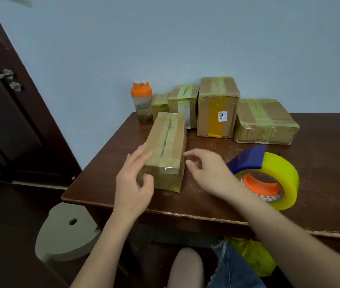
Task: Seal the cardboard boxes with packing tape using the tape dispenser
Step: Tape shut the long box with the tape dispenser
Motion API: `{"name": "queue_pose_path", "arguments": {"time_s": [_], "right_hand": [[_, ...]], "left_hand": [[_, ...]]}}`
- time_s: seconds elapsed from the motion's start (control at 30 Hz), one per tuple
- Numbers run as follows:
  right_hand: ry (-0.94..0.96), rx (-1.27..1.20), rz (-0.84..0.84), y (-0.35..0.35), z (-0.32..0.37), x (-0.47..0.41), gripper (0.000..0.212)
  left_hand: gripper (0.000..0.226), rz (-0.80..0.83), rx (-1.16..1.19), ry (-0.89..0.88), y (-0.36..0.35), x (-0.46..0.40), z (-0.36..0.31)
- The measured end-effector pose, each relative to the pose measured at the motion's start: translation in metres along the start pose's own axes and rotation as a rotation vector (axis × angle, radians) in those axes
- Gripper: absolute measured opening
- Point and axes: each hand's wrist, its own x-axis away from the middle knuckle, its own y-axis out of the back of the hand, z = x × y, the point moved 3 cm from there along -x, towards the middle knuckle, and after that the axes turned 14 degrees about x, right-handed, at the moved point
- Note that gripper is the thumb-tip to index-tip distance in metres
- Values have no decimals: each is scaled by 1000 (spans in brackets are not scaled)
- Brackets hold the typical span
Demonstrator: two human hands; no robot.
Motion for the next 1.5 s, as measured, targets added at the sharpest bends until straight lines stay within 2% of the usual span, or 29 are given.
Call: {"name": "queue_pose_path", "arguments": {"time_s": [0.1, 0.17, 0.23, 0.3, 0.4, 0.57, 0.73, 0.8, 0.93, 1.07, 1.1, 1.2, 1.3, 1.37, 1.5], "right_hand": [[-200, -293, -147, -29, -12, 6, 33], [-236, -387, -271, -36, -11, 11, 34], [-228, -509, -279, -40, -1, 17, 38], [-184, -600, -208, -49, 11, 22, 46], [-154, -611, -131, -64, 16, 24, 58], [-185, -634, -5, -73, 15, 23, 64], [-340, -658, 103, -61, 5, 20, 60], [-399, -600, 125, -50, 3, 10, 60], [-344, -558, 89, -43, 14, -20, 68], [-332, -610, 88, -52, 28, -41, 78], [-335, -602, 82, -56, 28, -43, 76], [-332, -513, 21, -68, 26, -44, 49], [-304, -462, -11, -70, 20, -47, 30], [-256, -490, 0, -67, 19, -44, 31], [-237, -506, -5, -61, 14, -37, 46]], "left_hand": [[39, -97, 65, 188, 8, -6, 4], [36, -118, 173, 295, 9, -7, 10], [37, -132, 291, 381, 4, -5, 15], [41, -130, 371, 436, -3, -1, 17], [45, -150, 369, 444, -11, 6, 13], [56, -153, 325, 453, -13, 18, 6], [58, -99, 323, 512, -9, 25, 1], [57, -100, 328, 557, -4, 22, 4], [52, -188, 345, 663, -1, -3, 10], [51, -110, 376, 762, -16, -25, 20], [51, -107, 338, 749, -19, -25, 21], [42, -137, 233, 663, -21, -22, 19], [35, -142, 167, 622, -19, -25, 23], [32, -160, 163, 599, -18, -24, 23], [44, -243, 233, 608, -13, -19, 21]]}}
